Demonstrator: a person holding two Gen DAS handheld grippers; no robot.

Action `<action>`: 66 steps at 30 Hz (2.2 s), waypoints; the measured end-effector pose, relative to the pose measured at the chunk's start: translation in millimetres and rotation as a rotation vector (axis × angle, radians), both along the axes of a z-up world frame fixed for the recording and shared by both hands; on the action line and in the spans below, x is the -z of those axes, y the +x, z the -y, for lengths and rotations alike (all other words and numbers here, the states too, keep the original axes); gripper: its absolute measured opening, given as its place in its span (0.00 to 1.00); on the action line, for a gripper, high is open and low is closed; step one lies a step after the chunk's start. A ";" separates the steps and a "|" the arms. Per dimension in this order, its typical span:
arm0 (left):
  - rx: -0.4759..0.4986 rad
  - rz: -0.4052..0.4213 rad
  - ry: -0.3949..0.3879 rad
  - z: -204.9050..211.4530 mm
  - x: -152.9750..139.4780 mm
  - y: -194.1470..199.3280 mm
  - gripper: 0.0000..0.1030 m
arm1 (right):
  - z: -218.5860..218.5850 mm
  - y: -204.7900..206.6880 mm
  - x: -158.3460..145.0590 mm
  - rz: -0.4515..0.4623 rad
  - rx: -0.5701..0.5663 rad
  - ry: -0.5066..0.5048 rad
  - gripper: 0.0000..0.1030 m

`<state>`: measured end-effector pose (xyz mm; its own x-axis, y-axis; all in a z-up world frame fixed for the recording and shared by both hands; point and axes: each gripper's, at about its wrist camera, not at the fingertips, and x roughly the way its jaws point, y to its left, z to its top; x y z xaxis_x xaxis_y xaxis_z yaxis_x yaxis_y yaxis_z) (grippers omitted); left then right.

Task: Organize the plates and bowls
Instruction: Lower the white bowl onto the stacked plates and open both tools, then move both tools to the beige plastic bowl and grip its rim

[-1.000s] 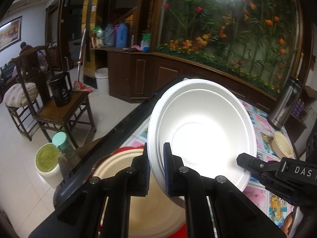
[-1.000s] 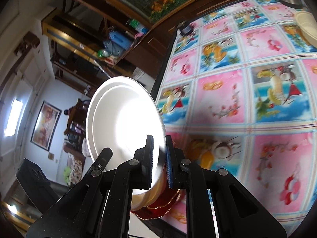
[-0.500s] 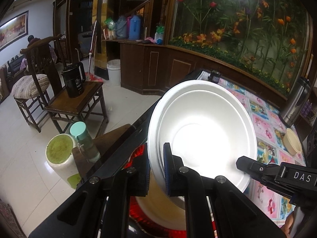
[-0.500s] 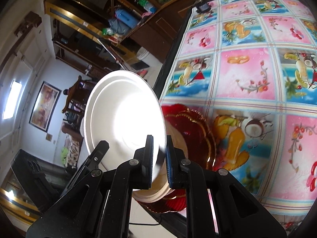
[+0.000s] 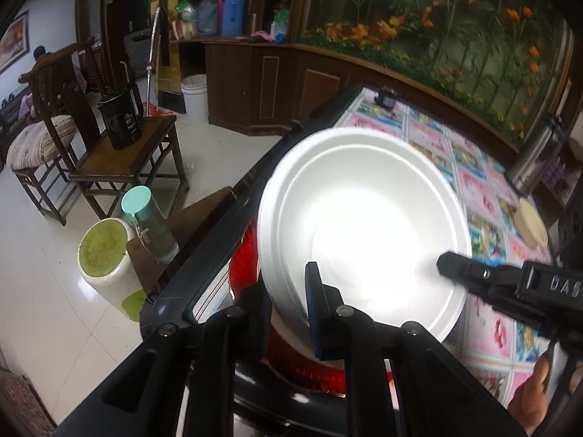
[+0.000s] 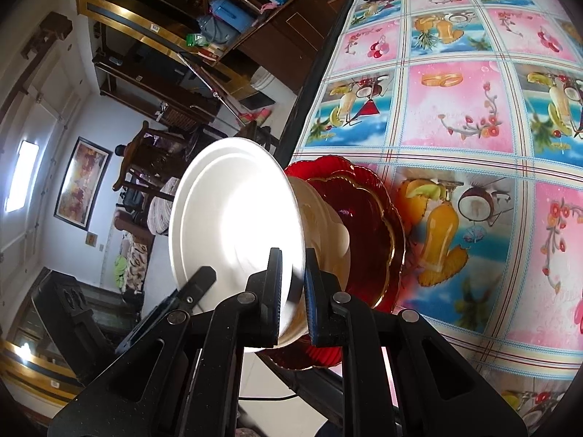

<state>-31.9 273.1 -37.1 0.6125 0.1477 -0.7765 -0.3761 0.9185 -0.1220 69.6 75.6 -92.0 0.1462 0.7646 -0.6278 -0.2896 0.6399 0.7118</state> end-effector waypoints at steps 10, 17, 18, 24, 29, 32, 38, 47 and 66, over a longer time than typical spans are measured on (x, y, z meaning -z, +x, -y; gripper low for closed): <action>0.056 -0.048 -0.009 0.3 -1.3 -12.9 0.54 | -2.4 2.3 4.5 -0.014 -0.009 0.009 0.12; 0.023 -0.055 -0.004 -13.8 -0.9 -29.5 0.58 | 0.5 4.7 3.7 0.005 0.004 0.001 0.12; 0.018 -0.051 -0.003 -14.8 -2.0 -31.4 0.58 | 1.6 5.5 3.2 0.006 0.006 0.002 0.12; 0.022 -0.012 0.007 -3.8 -15.7 -27.4 0.59 | 21.1 15.2 3.6 -0.017 0.029 0.053 0.14; 0.106 -0.006 0.040 33.6 -23.0 -11.0 0.61 | 49.6 26.3 11.1 -0.035 0.094 0.068 0.14; 0.168 -0.010 0.051 57.9 -24.8 -1.4 0.61 | 68.7 32.8 19.4 -0.057 0.134 0.080 0.14; 0.338 -0.025 0.085 128.9 -27.4 26.3 0.66 | 112.8 47.4 36.9 -0.097 0.209 0.103 0.17; 0.548 -0.127 0.006 219.6 -7.9 91.9 0.67 | 227.6 73.4 59.5 -0.127 0.412 0.141 0.18; 0.431 -0.217 -0.157 312.5 14.6 273.1 0.67 | 467.3 165.6 46.3 -0.022 0.839 0.022 0.28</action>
<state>241.2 -39.4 -51.7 0.4143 -0.2119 -0.8851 0.0013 0.9727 -0.2322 235.2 -391.7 -138.3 0.6595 0.4199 -0.6234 0.2906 0.6225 0.7267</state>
